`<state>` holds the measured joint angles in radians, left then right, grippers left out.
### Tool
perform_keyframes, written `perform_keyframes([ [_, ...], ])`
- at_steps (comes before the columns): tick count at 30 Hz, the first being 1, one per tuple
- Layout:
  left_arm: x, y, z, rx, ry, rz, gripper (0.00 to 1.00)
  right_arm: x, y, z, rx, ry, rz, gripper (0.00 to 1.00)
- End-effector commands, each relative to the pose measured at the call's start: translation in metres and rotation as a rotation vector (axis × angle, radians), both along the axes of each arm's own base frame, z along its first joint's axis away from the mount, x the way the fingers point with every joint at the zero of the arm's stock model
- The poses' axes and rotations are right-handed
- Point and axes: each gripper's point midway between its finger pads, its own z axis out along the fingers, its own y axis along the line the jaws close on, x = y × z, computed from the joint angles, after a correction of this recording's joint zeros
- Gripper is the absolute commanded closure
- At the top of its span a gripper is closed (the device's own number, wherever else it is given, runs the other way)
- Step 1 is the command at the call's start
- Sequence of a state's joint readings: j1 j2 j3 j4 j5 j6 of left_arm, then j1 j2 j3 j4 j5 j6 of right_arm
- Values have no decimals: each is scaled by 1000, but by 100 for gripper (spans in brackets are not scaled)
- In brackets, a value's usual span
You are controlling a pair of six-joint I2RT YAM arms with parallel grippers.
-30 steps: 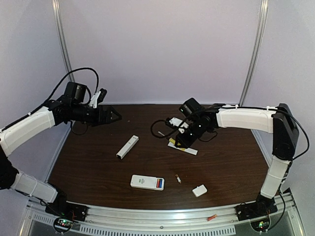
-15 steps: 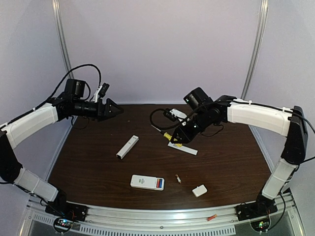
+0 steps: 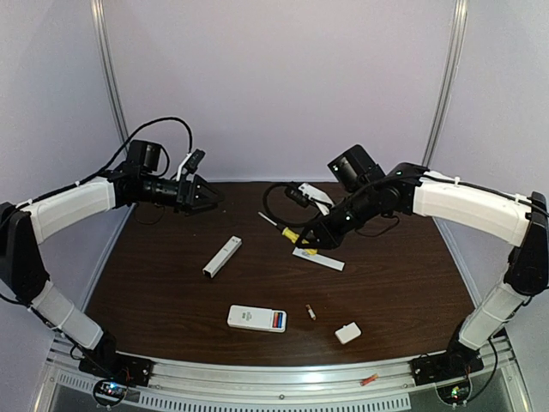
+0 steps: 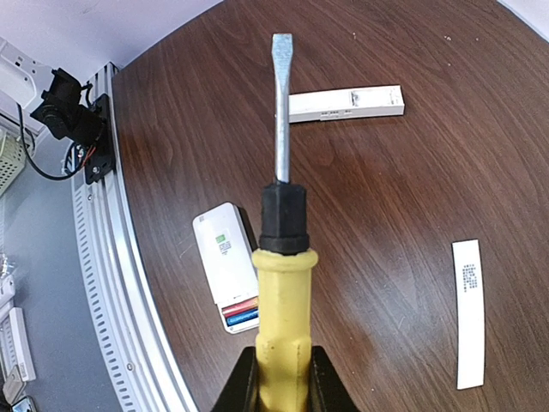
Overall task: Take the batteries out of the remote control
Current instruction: Pass from the right arm to the left
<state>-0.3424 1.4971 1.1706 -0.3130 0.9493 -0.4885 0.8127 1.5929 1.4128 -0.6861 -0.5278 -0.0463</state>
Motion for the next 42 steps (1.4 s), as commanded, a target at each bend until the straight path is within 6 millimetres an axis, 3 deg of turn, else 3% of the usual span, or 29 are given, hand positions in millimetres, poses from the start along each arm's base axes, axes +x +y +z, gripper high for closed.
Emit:
perform_keyframes([
  [1, -3, -18, 14, -51, -25, -76, 23, -8, 1, 0, -1, -3, 25, 100],
  [11, -18, -57, 14, -72, 6, -198, 29, -8, 5, -5, -30, -23, 38, 100],
  [22, -40, -78, 16, -111, 48, -319, 41, 5, 10, 4, -6, -82, 6, 100],
  [31, -38, -95, 4, -56, 130, -305, 48, 19, 6, 17, -34, -192, -22, 100],
  [42, -32, -108, 5, -62, 214, -306, 62, 27, 10, 28, -59, -272, -3, 100],
])
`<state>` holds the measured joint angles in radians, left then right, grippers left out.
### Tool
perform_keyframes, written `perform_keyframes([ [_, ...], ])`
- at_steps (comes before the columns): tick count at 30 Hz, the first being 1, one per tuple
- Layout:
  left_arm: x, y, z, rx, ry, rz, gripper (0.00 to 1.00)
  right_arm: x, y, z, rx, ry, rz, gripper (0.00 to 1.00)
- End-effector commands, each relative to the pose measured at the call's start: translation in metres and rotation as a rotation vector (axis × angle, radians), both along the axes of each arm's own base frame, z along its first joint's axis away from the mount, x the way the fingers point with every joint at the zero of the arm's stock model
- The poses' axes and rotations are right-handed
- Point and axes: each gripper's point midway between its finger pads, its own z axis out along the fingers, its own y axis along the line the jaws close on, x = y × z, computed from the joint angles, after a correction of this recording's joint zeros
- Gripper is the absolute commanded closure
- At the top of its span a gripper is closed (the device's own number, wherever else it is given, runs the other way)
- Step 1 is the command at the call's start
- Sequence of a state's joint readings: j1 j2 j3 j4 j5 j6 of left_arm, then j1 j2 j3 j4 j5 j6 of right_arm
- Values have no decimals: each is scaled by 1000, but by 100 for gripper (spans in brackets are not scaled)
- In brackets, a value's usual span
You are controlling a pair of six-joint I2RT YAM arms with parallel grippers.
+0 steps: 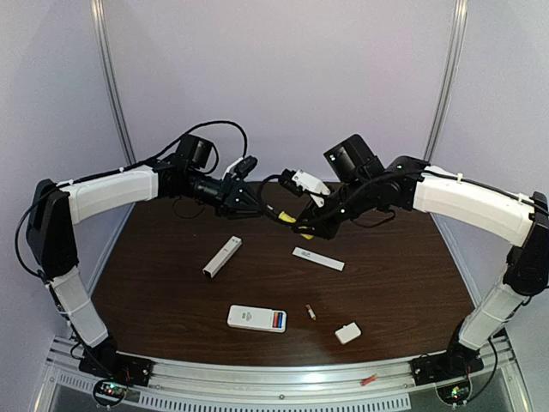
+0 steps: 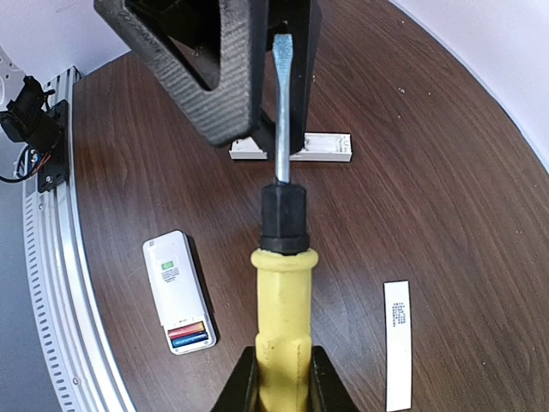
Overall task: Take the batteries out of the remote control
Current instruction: Pass from the right arm to the left
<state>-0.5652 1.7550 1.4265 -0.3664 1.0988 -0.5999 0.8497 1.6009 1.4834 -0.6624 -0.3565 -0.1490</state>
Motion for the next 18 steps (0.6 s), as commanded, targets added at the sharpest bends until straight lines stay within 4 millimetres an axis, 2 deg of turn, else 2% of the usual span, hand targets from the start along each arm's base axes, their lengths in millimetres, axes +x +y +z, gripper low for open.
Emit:
perform_keyframes([
  [1, 3, -10, 2, 0, 21, -4, 64, 5, 3, 5, -20, -51, 7, 100],
  [6, 3, -14, 4, -2, 21, -8, 66, 2, 3, 4, -31, -51, 25, 100],
  [18, 2, -20, 4, -3, 30, -21, 90, 3, 2, 7, -45, -73, 31, 100],
])
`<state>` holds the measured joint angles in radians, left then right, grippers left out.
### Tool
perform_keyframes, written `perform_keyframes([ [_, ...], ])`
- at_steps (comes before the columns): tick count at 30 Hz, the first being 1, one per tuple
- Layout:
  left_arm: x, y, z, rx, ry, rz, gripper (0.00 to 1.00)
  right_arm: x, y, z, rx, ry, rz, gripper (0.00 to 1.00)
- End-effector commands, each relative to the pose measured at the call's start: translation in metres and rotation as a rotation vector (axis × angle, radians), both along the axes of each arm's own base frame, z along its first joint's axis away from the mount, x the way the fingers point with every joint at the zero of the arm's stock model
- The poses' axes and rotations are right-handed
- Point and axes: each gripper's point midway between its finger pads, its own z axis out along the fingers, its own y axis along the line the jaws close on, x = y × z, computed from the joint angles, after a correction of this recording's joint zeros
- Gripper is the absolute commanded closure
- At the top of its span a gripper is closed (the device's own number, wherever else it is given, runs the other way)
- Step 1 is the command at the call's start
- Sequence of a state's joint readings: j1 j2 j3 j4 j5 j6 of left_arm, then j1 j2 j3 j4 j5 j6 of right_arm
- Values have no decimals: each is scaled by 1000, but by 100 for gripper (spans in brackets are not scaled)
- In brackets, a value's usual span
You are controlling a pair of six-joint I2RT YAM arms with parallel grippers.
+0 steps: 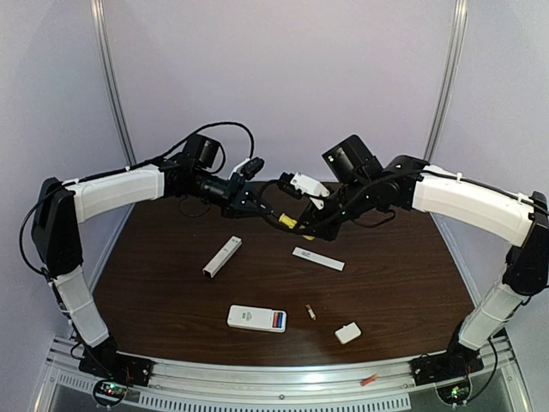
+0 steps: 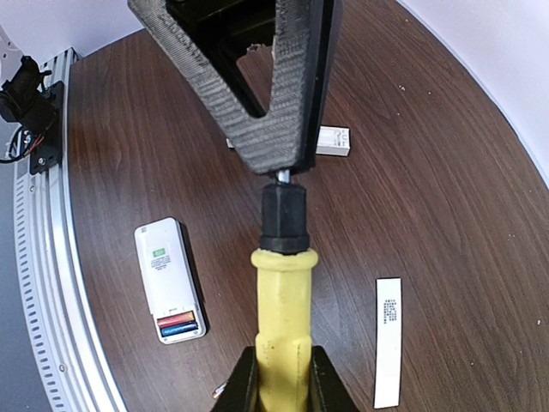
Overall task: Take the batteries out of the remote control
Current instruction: Pass from the right arm to the left
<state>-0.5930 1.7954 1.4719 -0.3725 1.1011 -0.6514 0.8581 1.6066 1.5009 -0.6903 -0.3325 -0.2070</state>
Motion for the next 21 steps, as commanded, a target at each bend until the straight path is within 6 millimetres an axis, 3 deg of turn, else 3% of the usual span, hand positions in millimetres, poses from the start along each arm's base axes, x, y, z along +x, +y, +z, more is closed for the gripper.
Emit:
perform_keyframes([
  [1, 3, -6, 4, -12, -18, -7, 92, 4, 3, 8, -4, -33, -1, 100],
  [12, -1, -7, 5, -22, -14, -26, 100, 4, 3, 12, 3, -42, 0, 100],
  [16, 1, -6, 8, -21, -24, -17, 100, 17, -1, 15, 10, -51, -99, 100],
  [17, 1, -6, 10, -21, -31, -12, 100, 19, -2, 15, 8, -48, -119, 97],
  [21, 1, -6, 16, -29, -55, -9, 100, 29, -9, 18, 15, -53, -213, 64],
])
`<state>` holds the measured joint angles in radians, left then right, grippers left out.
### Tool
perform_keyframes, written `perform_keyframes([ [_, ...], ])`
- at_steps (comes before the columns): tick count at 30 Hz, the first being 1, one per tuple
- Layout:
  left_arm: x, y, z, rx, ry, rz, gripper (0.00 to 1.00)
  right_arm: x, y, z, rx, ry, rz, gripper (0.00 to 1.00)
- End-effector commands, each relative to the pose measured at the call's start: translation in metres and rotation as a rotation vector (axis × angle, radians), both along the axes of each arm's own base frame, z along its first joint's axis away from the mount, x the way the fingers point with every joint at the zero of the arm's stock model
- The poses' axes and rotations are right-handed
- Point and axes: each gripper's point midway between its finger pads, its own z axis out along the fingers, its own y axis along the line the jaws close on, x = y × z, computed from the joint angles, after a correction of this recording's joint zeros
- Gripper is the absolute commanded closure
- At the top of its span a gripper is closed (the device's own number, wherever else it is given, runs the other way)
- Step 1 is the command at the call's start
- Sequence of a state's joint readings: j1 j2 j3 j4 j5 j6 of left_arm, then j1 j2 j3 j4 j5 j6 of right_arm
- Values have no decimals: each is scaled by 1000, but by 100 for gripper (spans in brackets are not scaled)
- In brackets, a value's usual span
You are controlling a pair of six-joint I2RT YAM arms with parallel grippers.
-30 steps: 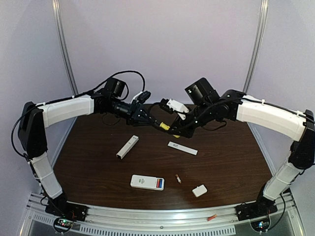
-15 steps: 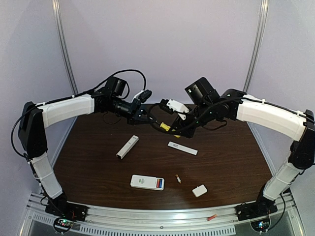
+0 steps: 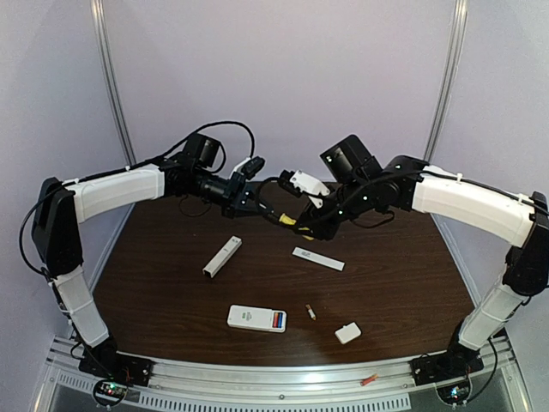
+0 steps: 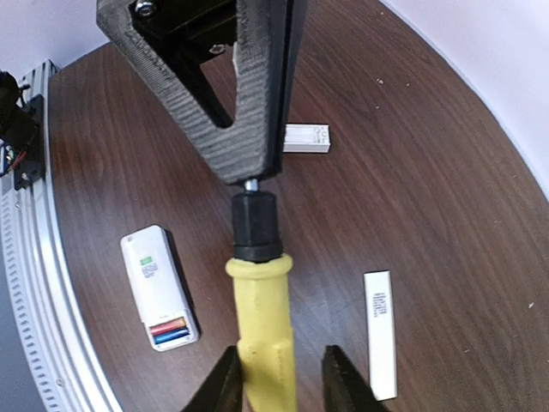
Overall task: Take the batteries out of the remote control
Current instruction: Pass from the right arm to the left, then pass from the left arm to the right
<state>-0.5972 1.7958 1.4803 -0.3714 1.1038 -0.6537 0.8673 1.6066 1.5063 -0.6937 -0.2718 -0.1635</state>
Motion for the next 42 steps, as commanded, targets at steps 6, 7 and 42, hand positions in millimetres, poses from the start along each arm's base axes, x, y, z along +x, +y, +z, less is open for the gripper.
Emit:
perform_keyframes([
  [6, 0, -1, 19, -30, -81, 0, 100, 37, -27, 37, 75, -101, -327, 13],
  [7, -1, -1, 20, -30, -86, 2, 100, 38, -30, 39, 84, -104, -350, 4],
  [42, 0, 35, 46, 70, -227, 247, 100, 60, -85, 53, 587, 356, -836, 0],
])
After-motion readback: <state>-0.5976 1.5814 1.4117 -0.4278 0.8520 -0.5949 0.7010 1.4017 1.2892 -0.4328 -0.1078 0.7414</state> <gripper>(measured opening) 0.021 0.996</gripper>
